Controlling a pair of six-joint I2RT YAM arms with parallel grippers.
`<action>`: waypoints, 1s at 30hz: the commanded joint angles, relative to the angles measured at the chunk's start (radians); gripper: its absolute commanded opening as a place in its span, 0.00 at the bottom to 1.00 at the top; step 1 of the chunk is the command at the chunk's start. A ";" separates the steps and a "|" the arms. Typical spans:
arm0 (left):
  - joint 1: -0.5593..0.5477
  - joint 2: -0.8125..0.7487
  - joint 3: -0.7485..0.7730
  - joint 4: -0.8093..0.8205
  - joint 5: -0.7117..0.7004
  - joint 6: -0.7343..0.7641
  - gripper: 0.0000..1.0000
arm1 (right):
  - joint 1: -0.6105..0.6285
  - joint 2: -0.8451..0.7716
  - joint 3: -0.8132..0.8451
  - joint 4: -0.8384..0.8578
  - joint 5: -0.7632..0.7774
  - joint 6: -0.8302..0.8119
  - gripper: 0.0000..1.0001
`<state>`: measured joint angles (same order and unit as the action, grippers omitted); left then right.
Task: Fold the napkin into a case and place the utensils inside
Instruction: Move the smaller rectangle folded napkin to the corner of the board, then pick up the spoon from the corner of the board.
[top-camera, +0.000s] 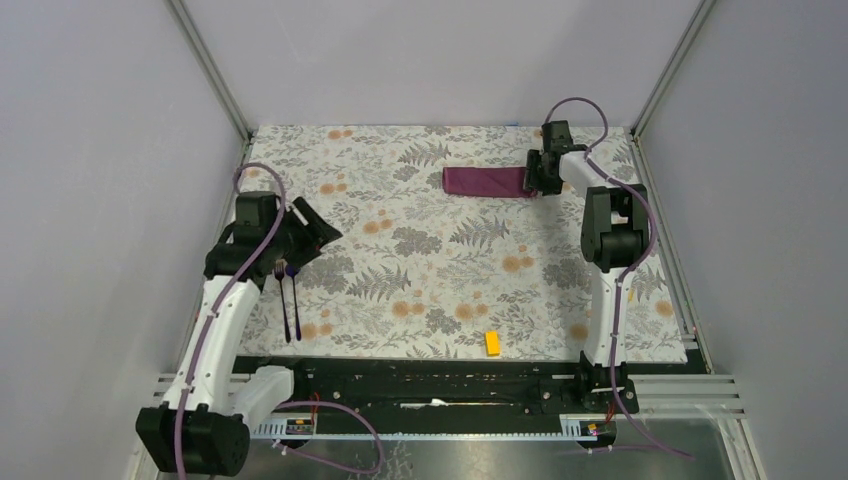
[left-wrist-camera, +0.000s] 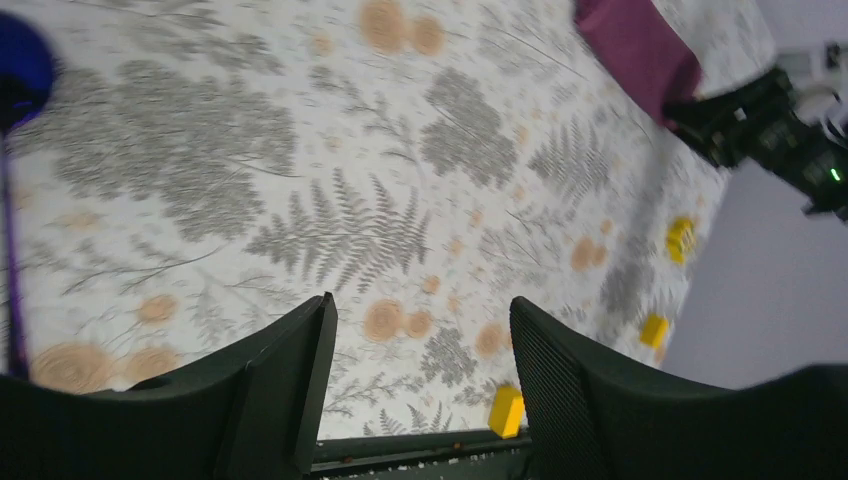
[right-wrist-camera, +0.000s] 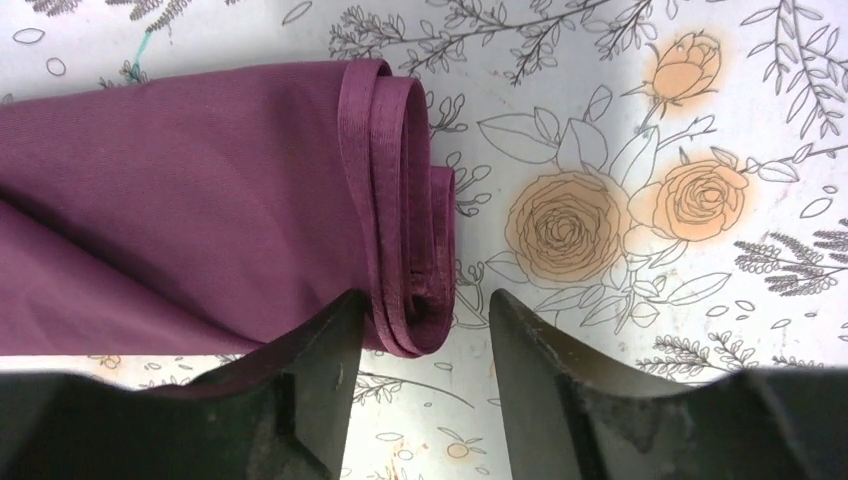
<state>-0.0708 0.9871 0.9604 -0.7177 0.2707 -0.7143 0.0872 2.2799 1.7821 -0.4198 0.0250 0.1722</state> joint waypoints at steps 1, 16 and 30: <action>0.065 -0.012 0.032 -0.170 -0.229 -0.129 0.76 | 0.024 -0.080 0.030 -0.037 -0.060 0.021 0.64; 0.197 0.430 0.089 -0.288 -0.521 0.036 0.63 | 0.083 -0.396 -0.072 0.013 -0.140 0.098 0.82; 0.183 0.624 0.049 -0.112 -0.505 0.278 0.42 | 0.082 -0.423 -0.134 0.090 -0.216 0.129 0.82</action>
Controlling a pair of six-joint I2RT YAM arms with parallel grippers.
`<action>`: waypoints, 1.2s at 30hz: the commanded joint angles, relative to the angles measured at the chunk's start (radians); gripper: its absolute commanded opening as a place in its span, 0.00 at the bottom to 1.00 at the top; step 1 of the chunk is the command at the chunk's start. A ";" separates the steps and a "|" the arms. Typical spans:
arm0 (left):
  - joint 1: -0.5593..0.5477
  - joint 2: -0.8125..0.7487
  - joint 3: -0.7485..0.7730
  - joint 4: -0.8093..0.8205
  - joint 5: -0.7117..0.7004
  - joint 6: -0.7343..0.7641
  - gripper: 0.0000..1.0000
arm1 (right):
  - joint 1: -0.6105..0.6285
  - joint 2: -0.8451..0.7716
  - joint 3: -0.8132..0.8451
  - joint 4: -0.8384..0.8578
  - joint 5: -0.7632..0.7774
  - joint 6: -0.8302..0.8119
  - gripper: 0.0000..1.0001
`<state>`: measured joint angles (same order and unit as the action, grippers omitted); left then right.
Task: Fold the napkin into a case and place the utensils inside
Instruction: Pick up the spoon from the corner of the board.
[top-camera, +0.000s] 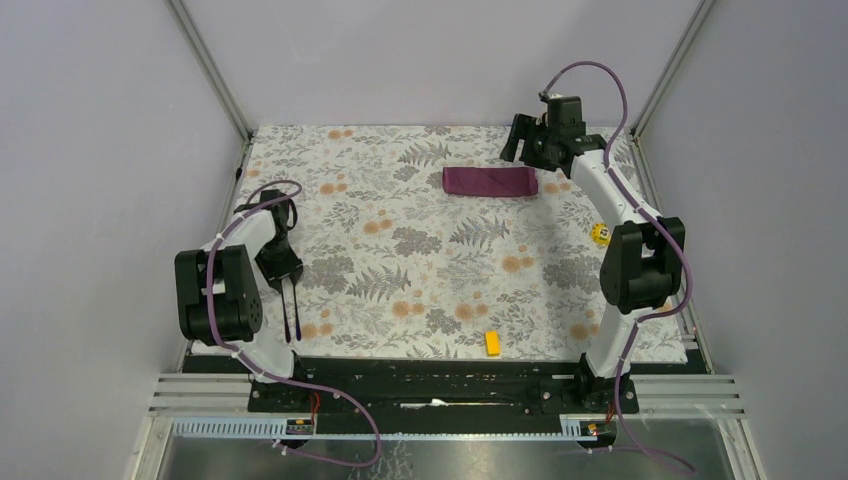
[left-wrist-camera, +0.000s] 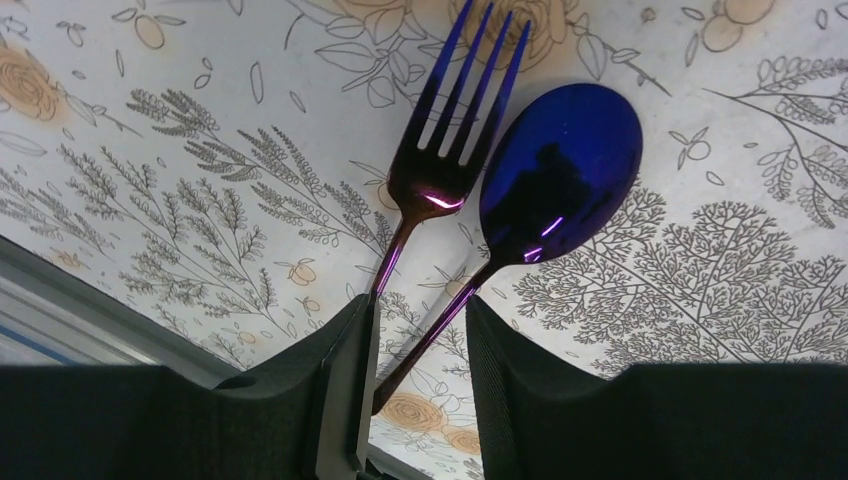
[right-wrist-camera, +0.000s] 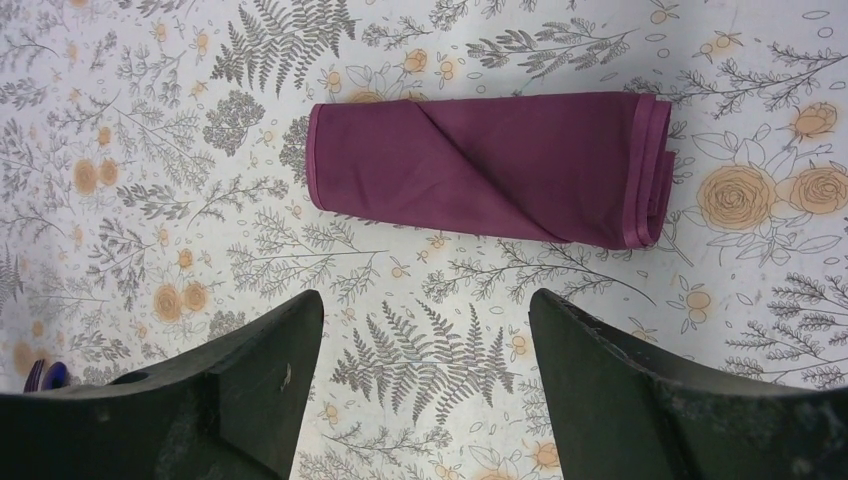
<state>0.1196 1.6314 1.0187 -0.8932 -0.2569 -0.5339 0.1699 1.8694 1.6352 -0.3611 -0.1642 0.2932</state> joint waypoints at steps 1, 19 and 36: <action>-0.010 -0.024 -0.013 0.075 0.035 0.109 0.42 | -0.001 -0.012 0.012 0.031 -0.025 0.009 0.82; -0.025 0.058 -0.048 0.165 0.116 0.183 0.18 | -0.001 -0.002 -0.009 0.044 -0.008 -0.029 0.84; -0.205 -0.173 0.008 0.468 1.281 0.041 0.00 | 0.120 -0.259 -0.399 0.527 -0.657 -0.289 0.84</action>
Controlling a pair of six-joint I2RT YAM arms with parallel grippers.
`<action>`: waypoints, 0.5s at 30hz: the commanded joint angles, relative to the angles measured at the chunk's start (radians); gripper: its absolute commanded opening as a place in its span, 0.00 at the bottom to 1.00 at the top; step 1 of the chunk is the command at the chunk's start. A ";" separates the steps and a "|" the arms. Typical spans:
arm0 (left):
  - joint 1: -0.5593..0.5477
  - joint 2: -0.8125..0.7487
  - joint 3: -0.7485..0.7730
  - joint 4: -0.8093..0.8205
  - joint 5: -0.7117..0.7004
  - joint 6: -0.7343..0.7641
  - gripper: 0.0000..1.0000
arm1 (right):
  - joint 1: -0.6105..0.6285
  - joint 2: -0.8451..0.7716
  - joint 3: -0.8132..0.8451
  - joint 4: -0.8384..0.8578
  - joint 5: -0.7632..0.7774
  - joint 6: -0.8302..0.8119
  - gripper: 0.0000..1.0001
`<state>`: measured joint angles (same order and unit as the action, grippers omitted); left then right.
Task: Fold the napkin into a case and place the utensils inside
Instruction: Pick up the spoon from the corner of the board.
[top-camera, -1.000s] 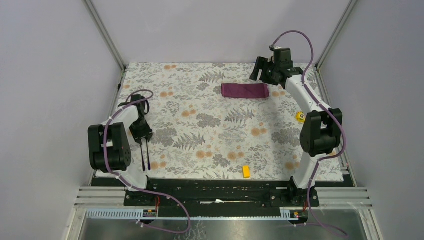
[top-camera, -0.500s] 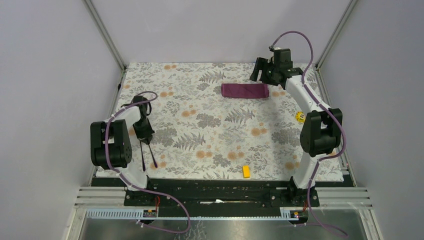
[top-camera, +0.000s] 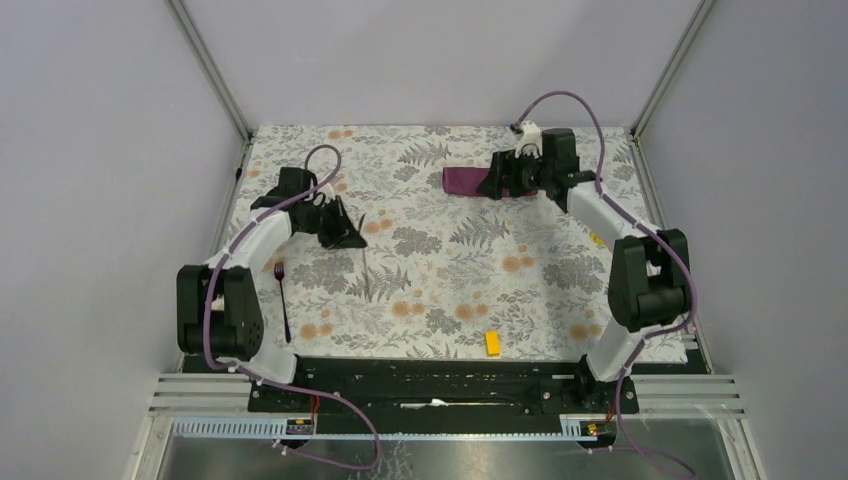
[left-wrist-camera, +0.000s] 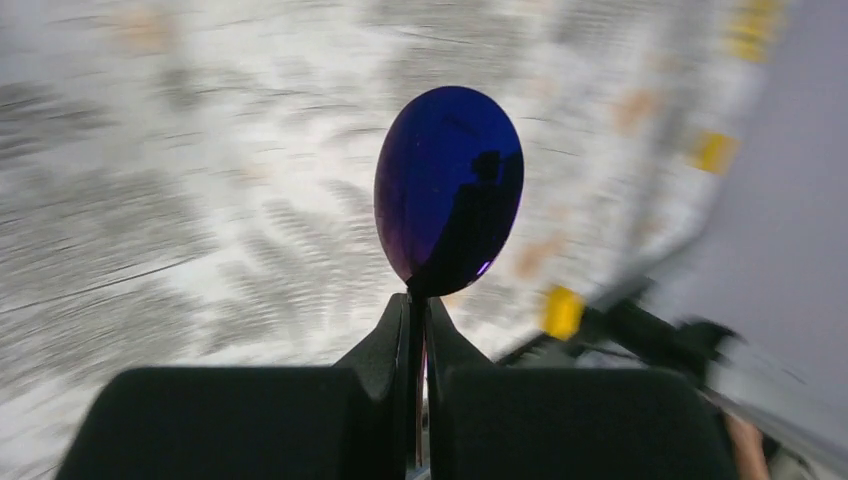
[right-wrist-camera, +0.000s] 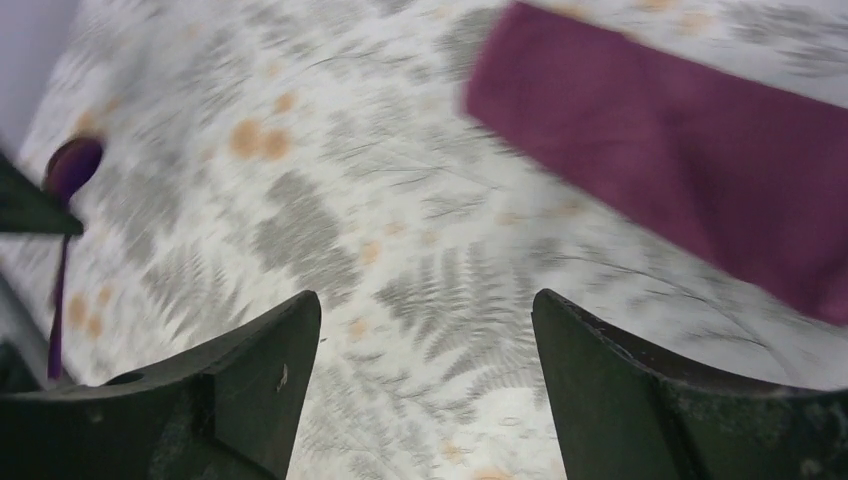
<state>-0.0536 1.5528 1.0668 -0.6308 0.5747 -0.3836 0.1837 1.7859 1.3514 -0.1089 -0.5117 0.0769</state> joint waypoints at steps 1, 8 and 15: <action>-0.055 -0.118 -0.063 0.279 0.519 -0.158 0.00 | 0.139 -0.204 -0.154 0.324 -0.349 -0.059 0.84; -0.283 -0.236 -0.147 0.613 0.728 -0.363 0.00 | 0.211 -0.380 -0.391 0.710 -0.570 0.226 0.80; -0.395 -0.323 -0.201 0.853 0.799 -0.543 0.00 | 0.245 -0.491 -0.419 0.664 -0.595 0.229 0.74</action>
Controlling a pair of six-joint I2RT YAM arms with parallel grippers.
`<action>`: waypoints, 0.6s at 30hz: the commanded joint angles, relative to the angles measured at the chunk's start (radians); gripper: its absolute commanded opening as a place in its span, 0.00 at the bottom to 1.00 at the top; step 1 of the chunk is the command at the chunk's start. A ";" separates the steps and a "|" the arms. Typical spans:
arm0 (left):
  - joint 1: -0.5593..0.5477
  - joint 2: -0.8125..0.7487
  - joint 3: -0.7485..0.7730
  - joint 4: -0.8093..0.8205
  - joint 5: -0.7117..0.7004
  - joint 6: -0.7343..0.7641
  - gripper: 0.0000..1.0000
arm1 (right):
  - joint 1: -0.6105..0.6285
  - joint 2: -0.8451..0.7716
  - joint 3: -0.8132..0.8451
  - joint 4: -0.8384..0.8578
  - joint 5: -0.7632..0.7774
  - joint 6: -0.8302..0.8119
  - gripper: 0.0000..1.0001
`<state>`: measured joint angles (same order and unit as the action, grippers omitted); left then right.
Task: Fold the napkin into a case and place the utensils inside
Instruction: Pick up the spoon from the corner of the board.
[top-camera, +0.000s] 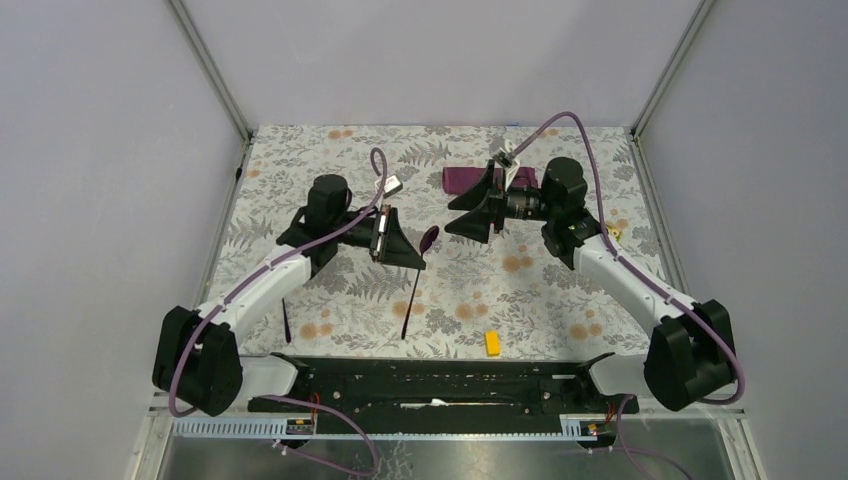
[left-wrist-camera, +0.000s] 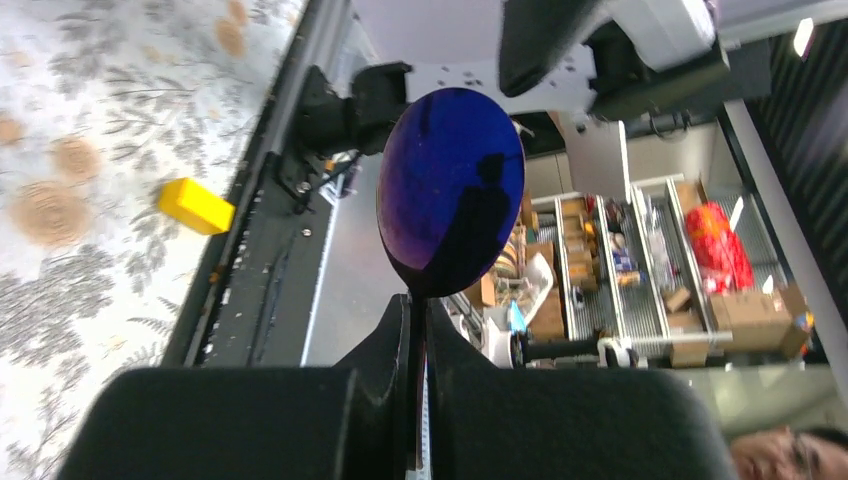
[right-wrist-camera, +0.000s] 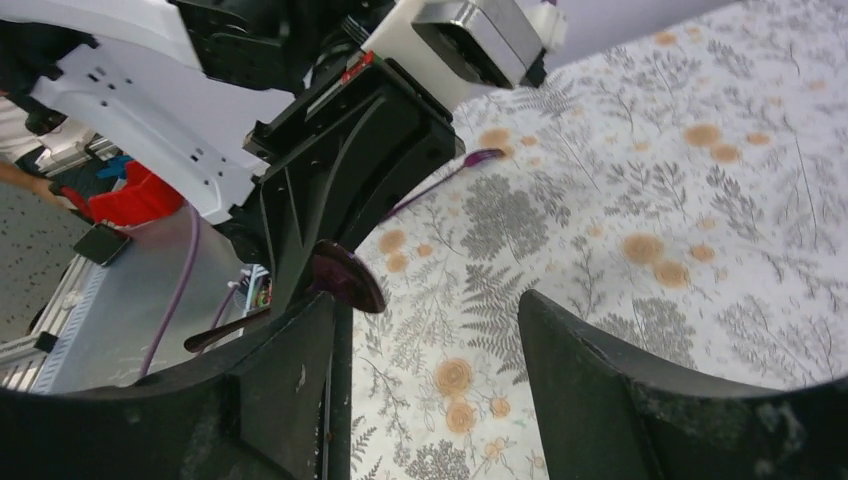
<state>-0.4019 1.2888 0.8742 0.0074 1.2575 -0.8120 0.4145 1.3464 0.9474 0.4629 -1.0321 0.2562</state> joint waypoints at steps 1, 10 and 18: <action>-0.058 -0.067 -0.011 0.215 0.117 -0.115 0.00 | 0.015 -0.056 -0.020 0.117 -0.093 0.075 0.72; -0.077 -0.084 -0.017 0.211 0.122 -0.125 0.00 | 0.053 -0.005 -0.046 0.343 -0.209 0.276 0.62; -0.076 -0.093 -0.017 0.186 0.112 -0.114 0.00 | 0.045 -0.044 -0.045 0.295 -0.167 0.269 0.74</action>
<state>-0.4808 1.2304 0.8547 0.1604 1.3663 -0.9356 0.4625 1.3533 0.8898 0.7753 -1.2060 0.5552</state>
